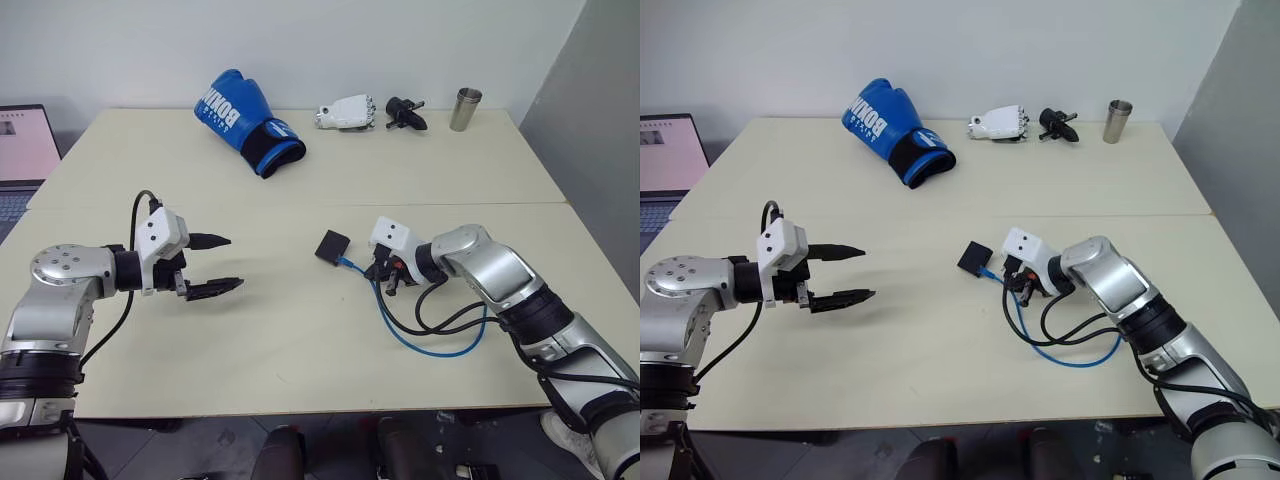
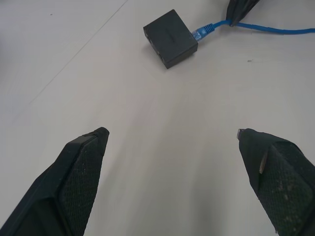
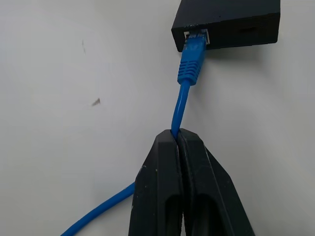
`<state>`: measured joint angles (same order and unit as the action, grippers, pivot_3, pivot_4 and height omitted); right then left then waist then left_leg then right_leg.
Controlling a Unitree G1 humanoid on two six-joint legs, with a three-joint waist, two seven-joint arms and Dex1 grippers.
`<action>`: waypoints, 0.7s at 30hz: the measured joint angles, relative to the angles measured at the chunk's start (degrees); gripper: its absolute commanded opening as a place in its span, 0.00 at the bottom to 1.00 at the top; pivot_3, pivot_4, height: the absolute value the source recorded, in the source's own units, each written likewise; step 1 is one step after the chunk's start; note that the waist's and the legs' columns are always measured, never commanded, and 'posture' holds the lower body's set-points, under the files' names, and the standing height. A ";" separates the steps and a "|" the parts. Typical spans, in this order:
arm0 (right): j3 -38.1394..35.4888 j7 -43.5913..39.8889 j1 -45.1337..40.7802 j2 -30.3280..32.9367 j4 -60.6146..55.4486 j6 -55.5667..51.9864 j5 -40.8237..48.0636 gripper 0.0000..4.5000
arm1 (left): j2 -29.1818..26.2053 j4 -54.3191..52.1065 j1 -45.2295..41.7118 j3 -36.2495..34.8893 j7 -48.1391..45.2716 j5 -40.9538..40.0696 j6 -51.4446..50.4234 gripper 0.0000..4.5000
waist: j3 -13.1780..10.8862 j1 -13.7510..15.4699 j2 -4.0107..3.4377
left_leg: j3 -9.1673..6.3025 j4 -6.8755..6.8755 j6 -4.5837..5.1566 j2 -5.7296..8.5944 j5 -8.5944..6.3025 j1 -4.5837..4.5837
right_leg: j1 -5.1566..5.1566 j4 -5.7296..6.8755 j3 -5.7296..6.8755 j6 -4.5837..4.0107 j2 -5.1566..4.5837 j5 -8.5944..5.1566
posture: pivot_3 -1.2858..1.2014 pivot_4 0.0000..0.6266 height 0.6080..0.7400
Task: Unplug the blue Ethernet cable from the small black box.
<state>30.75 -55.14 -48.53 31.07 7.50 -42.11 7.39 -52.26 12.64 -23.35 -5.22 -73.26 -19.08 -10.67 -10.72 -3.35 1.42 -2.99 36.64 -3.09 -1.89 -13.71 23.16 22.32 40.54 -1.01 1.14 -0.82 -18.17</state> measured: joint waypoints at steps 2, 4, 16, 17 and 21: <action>-0.15 -0.01 0.00 -0.46 0.57 1.84 -1.06 0.21 | 0.00 0.01 0.00 0.00 0.01 0.02 0.00 1.00 | 0.00 0.10 0.00 | 0.02 0.02 0.00 0.02 0.00 0.02 | -0.01 -0.01 0.00 0.00 -0.03 0.00 | 0.52 0.24 1.00; -0.37 0.13 0.06 -0.95 0.65 2.64 -1.61 0.31 | 0.01 0.01 0.00 0.00 0.03 0.02 0.00 1.00 | 0.00 0.19 0.00 | 0.01 0.03 0.00 0.05 0.00 0.03 | -0.01 -0.01 0.01 0.00 -0.07 0.00 | 0.52 0.24 1.00; -13.59 10.91 8.00 -7.52 -10.61 0.71 0.45 0.56 | 1.24 -1.10 1.07 -0.16 0.72 -0.19 -0.33 1.00 | 0.00 0.61 0.00 | -0.04 0.03 -0.01 0.08 0.00 0.07 | -0.02 -0.02 0.05 0.00 -0.13 0.00 | 0.52 0.24 1.00; -13.99 12.58 9.22 -8.46 -11.28 0.75 0.31 0.56 | 1.39 -1.24 1.21 -0.19 0.84 -0.29 -0.45 1.00 | 0.01 0.63 0.01 | -0.05 0.04 -0.01 0.08 0.00 0.07 | -0.03 -0.01 0.06 0.00 -0.13 0.00 | 0.52 0.24 1.00; -13.68 17.86 13.88 -12.29 -10.31 1.68 -1.24 0.56 | 2.33 -1.68 1.32 -0.25 1.49 -1.17 -1.66 1.00 | 0.00 0.64 0.00 | -0.01 0.08 -0.01 0.11 0.00 0.08 | -0.03 0.01 0.02 0.00 -0.14 0.00 | 0.52 0.24 1.00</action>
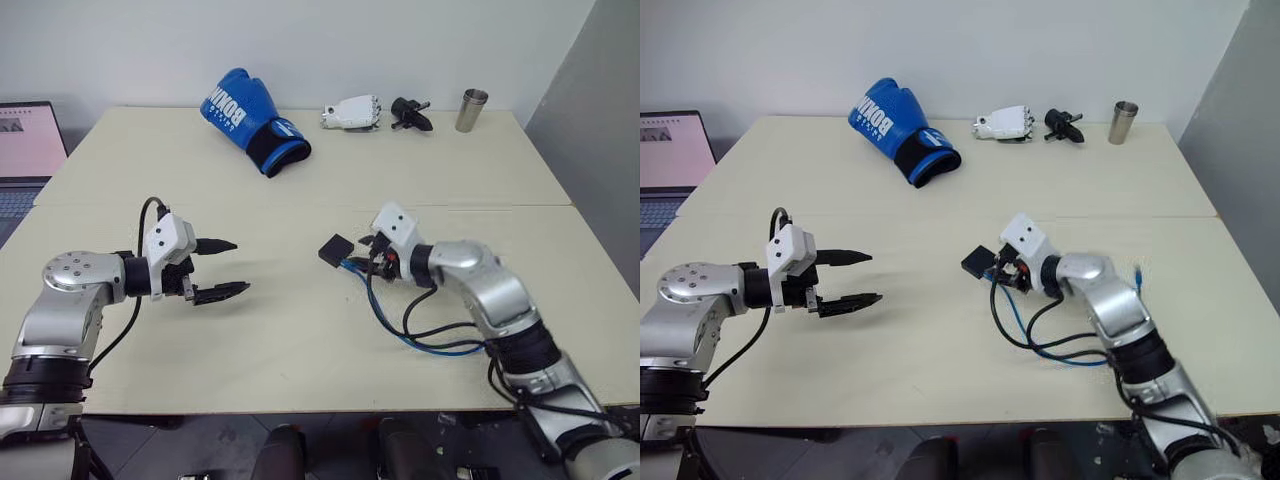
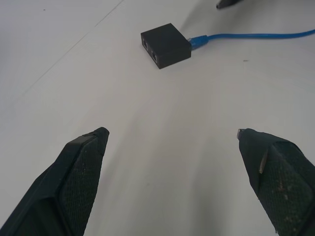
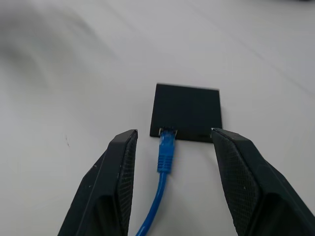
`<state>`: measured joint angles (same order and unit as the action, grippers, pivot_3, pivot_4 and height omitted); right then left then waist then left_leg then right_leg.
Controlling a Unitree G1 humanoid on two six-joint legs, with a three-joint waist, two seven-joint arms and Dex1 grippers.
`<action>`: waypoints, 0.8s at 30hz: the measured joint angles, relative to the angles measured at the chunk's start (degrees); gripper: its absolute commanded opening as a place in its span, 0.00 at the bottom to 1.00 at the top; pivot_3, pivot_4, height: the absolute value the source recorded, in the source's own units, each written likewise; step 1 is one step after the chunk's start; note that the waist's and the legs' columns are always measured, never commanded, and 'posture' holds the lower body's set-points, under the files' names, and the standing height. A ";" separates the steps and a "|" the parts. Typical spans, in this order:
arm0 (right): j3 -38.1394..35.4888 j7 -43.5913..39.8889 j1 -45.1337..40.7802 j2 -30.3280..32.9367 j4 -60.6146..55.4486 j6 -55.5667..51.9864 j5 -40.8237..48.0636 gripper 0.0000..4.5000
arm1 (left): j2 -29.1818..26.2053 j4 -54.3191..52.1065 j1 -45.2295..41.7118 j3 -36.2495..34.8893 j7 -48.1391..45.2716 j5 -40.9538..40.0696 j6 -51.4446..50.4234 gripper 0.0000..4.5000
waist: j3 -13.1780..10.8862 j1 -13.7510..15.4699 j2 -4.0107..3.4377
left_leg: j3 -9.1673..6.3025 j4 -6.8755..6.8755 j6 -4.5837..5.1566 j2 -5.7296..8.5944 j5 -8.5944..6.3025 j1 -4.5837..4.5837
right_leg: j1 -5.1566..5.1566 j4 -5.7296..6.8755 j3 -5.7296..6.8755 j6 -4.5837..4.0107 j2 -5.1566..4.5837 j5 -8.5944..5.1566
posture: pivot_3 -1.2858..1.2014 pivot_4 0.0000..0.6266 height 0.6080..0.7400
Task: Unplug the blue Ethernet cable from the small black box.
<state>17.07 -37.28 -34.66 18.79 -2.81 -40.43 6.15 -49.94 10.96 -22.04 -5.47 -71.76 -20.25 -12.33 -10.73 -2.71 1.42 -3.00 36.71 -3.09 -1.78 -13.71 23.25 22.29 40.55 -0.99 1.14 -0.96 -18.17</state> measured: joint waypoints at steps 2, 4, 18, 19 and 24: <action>-0.03 1.44 0.42 -0.85 0.55 0.45 -0.61 0.56 | 0.00 -0.29 0.00 0.00 0.08 -0.04 -0.24 1.00 | 0.00 -0.02 0.00 | 0.00 0.01 0.00 -0.01 0.00 -0.01 | 0.00 0.01 0.00 0.00 0.00 0.00 | 0.52 0.24 1.00; 0.28 2.81 1.09 -2.14 1.42 2.29 -1.57 0.56 | 0.07 -0.69 -0.01 0.00 0.09 -0.07 -0.80 1.00 | 0.00 -0.05 0.00 | -0.03 0.00 0.00 -0.02 0.00 -0.02 | 0.00 0.02 0.03 0.00 0.02 0.00 | 0.52 0.24 1.00; 0.69 3.89 3.02 -4.38 8.38 6.62 -2.76 0.33 | 0.13 -1.66 -0.19 0.05 -0.81 -0.25 -2.33 1.00 | 0.00 -0.10 0.00 | -0.01 0.02 0.00 -0.02 0.00 -0.12 | -0.06 0.10 0.00 0.00 0.02 0.00 | 0.52 0.24 1.00; 0.49 3.88 3.01 -4.47 8.67 6.82 -2.73 0.27 | 0.13 -1.66 -0.25 0.07 -0.93 -0.26 -2.42 1.00 | 0.00 -0.09 0.01 | -0.01 0.02 0.00 -0.01 0.00 -0.14 | -0.08 0.11 0.00 0.00 0.02 0.00 | 0.52 0.24 1.00; -0.30 3.58 2.54 -4.78 9.65 6.65 -2.63 0.02 | 0.18 -1.66 -0.96 0.11 -1.08 -0.34 -4.07 1.00 | 0.01 -0.10 0.01 | 0.01 0.03 0.00 -0.01 0.00 -0.19 | -0.10 0.18 -0.02 0.00 0.02 0.00 | 0.52 0.24 1.00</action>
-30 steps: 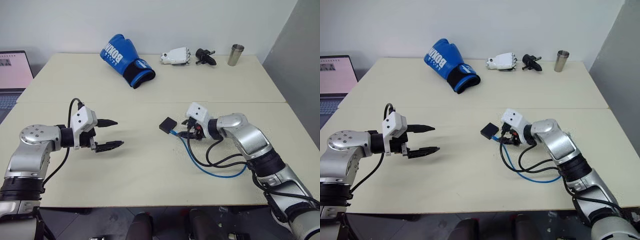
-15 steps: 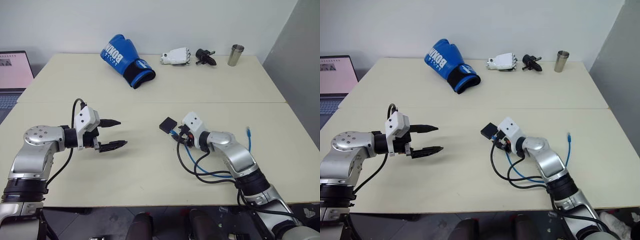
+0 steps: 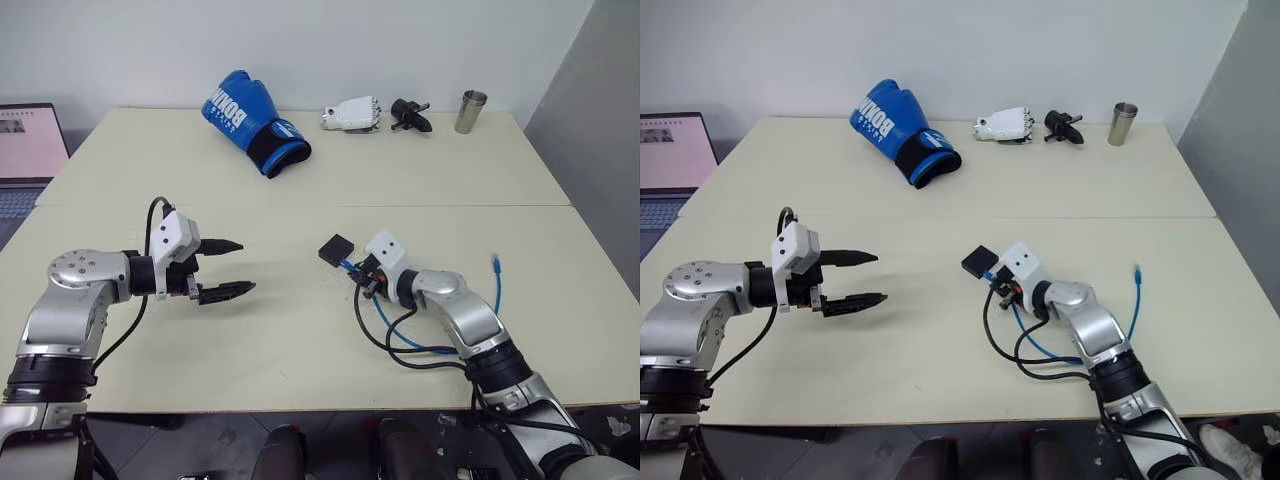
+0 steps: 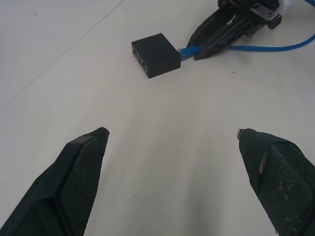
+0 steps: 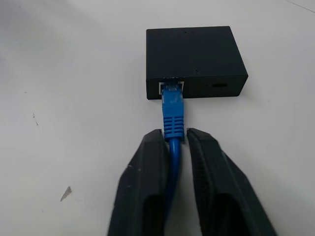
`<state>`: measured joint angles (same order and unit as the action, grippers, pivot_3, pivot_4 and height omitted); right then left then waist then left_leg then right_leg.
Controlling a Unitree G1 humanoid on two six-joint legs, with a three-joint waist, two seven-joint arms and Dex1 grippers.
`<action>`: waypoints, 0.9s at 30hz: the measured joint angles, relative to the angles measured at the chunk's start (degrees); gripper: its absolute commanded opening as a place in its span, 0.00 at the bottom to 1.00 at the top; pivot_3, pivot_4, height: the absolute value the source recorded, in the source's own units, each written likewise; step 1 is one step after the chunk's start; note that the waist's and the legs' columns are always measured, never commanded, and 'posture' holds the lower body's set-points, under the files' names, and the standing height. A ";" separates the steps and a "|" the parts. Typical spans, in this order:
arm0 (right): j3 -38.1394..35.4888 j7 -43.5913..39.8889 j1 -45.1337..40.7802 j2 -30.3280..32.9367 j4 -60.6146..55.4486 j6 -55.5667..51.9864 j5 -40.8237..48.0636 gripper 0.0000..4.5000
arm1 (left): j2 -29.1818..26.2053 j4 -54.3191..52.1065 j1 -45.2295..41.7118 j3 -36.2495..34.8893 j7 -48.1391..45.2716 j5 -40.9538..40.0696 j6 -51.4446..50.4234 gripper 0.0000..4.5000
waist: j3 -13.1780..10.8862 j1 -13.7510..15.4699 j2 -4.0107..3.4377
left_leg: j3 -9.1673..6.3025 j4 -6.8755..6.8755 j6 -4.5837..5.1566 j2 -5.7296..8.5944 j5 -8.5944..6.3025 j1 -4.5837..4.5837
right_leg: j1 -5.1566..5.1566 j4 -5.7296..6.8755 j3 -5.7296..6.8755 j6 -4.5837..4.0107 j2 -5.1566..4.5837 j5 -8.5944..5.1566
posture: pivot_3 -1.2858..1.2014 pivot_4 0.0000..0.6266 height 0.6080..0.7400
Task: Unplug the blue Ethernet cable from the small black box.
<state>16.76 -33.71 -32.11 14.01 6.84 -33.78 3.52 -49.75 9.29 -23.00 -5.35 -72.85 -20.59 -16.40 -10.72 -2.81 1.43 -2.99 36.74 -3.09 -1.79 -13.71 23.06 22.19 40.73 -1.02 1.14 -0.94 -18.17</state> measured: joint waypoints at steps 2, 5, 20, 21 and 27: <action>0.18 -0.12 -0.13 0.14 0.29 0.60 -0.13 0.00 | 0.20 0.00 -0.34 0.00 0.30 -0.35 -1.06 1.00 | 0.00 0.00 0.00 | 0.00 0.00 0.00 0.00 0.00 0.00 | 0.00 0.00 0.00 0.00 0.00 0.00 | 0.52 0.24 1.00; 1.47 -1.13 -0.32 2.13 0.27 3.23 -1.89 0.00 | 0.72 0.00 -0.99 0.06 1.11 -1.07 -4.04 1.00 | 0.00 -0.01 0.00 | 0.00 0.02 0.00 0.01 0.00 0.01 | 0.00 0.01 0.00 0.00 0.00 0.00 | 0.52 0.24 1.00; 6.96 -6.26 -4.92 17.37 -6.62 42.49 -16.60 0.00 | 6.53 0.17 -9.50 -0.81 3.41 -18.80 -36.82 1.00 | -0.02 -0.13 0.01 | -0.03 0.10 -0.01 0.03 0.01 0.07 | 0.03 0.02 0.01 0.01 0.00 -0.01 | 0.52 0.24 1.00; 7.03 -6.36 -4.91 17.36 -6.63 43.68 -16.86 0.00 | 7.09 0.28 -10.15 -0.90 3.78 -19.27 -37.73 1.00 | -0.03 -0.09 0.02 | -0.03 0.11 -0.02 0.03 0.01 0.08 | 0.03 0.02 0.02 0.01 0.00 -0.01 | 0.52 0.24 1.00; 7.02 -7.47 -4.92 17.19 -6.81 47.03 -17.24 0.00 | 10.03 0.84 -13.57 -1.38 5.09 -21.22 -40.97 1.00 | -0.03 0.15 0.02 | -0.03 0.17 -0.02 0.05 0.01 0.07 | -0.01 0.04 0.01 0.01 -0.04 0.00 | 0.52 0.24 1.00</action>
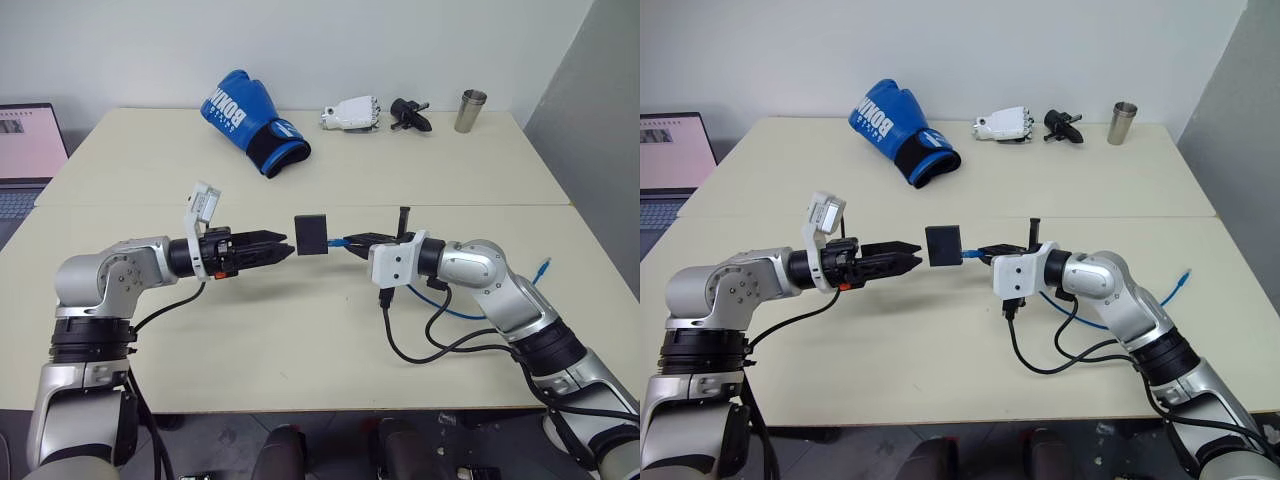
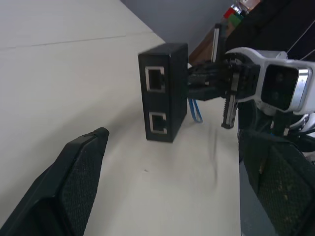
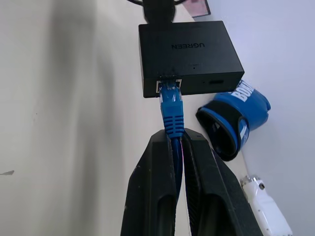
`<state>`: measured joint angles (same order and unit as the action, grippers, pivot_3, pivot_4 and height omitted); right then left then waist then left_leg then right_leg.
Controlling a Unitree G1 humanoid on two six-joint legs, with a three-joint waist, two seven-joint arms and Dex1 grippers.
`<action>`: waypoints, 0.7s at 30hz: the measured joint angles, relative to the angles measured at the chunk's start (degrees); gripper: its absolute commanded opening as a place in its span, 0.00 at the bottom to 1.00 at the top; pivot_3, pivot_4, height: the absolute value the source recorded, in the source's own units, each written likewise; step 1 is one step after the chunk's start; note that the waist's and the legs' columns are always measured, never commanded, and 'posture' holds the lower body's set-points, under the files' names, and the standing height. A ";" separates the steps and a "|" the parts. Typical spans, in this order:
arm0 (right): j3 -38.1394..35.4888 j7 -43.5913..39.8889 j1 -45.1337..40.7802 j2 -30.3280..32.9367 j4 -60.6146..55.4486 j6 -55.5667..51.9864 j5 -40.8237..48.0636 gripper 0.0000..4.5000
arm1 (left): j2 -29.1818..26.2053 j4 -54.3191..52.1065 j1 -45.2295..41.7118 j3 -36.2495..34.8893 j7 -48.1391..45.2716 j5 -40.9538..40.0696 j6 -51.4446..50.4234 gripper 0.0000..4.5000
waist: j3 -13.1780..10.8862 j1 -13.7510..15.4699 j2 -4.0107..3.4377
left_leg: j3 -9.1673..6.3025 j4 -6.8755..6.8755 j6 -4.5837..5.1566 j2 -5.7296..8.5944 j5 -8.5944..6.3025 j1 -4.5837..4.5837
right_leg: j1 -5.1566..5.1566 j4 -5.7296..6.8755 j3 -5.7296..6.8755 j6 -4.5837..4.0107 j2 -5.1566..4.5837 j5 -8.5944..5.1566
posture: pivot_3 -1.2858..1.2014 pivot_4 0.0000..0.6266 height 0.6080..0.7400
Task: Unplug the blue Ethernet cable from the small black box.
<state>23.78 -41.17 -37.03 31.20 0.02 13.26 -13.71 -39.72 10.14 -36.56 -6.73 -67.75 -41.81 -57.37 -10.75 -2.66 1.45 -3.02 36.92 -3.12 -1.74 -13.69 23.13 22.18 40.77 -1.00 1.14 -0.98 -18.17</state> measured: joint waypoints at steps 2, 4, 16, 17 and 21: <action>-0.03 -0.07 0.00 -0.14 -0.21 0.06 -0.35 0.00 | 0.81 0.30 -0.28 0.33 0.10 -0.11 -0.19 1.00 | 0.00 -0.05 0.00 | 0.02 0.00 0.00 0.00 0.00 -0.01 | 0.00 0.00 -0.03 0.00 0.00 0.00 | 0.52 0.24 1.00; -0.12 -0.22 0.00 -0.15 -0.32 0.05 -0.49 0.00 | 1.45 1.49 -0.51 0.36 0.14 -0.07 -0.20 1.00 | 0.00 -0.05 0.00 | 0.00 0.00 0.00 -0.01 0.00 -0.01 | 0.01 0.01 -0.01 0.00 0.00 0.00 | 0.52 0.24 1.00; -0.24 -0.80 -0.01 -0.72 -1.37 -0.06 -0.89 0.00 | 2.62 3.74 -1.74 1.49 -0.62 -0.02 -0.96 0.52 | 0.00 0.06 0.00 | 0.01 0.00 -0.01 0.01 0.00 -0.01 | 0.00 0.01 -0.02 0.00 -0.02 0.00 | 0.52 0.24 1.00; -0.25 -0.79 -0.02 -0.88 -1.45 -0.05 -0.89 0.00 | 2.62 3.74 -1.74 1.69 -0.74 -0.02 -1.00 0.46 | 0.00 0.06 0.00 | 0.01 0.00 -0.01 0.01 0.00 -0.01 | 0.00 0.01 -0.02 0.00 -0.02 0.00 | 0.52 0.24 1.00; -0.42 -0.79 -0.16 -1.04 -1.46 0.02 -0.93 0.00 | 2.63 3.74 -1.74 2.02 -1.25 0.00 -1.04 0.25 | 0.00 0.07 0.00 | 0.01 0.00 -0.01 0.01 0.00 -0.01 | 0.00 0.01 -0.01 0.00 -0.03 0.00 | 0.52 0.24 1.00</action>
<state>23.36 -41.96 -37.19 30.16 -1.44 13.28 -14.64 -37.09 13.87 -38.30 -4.71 -69.01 -41.82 -58.40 -10.75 -2.59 1.45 -3.01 36.92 -3.13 -1.72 -13.69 23.12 22.18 40.78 -1.02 1.14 -1.01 -18.17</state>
